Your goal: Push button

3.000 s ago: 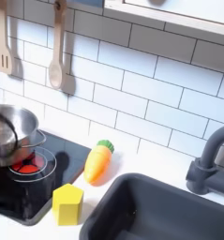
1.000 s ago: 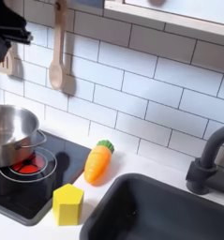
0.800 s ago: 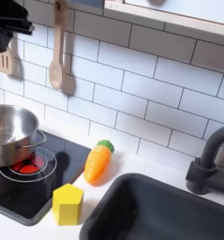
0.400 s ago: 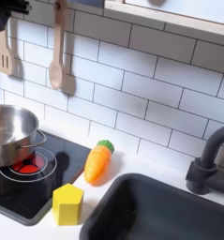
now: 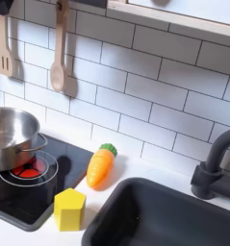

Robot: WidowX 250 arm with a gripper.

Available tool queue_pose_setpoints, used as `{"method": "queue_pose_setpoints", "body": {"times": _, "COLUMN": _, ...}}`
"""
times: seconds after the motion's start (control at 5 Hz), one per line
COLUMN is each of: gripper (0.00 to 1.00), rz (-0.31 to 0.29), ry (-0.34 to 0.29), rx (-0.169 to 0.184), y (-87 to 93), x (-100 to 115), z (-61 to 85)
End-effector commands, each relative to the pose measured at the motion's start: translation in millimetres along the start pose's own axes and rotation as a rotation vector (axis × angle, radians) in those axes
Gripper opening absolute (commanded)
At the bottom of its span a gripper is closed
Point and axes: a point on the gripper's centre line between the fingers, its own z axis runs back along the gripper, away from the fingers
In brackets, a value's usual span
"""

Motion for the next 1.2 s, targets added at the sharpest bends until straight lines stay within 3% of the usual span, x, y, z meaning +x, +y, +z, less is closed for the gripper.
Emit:
{"method": "queue_pose_setpoints", "body": {"times": 0.0, "gripper": 0.0, "rz": 0.004, "ry": -0.023, "rx": 0.022, "y": 6.3, "x": 16, "z": -7.3}}
{"method": "queue_pose_setpoints", "body": {"times": 0.6, "gripper": 0.0, "rz": 0.003, "ry": -0.048, "rx": 0.028, "y": 8.7, "x": 28, "z": -13.7}}
{"method": "queue_pose_setpoints", "body": {"times": 1.0, "gripper": 0.0, "rz": -0.029, "ry": -0.049, "rx": 0.011, "y": 2.8, "x": 33, "z": -19.0}}
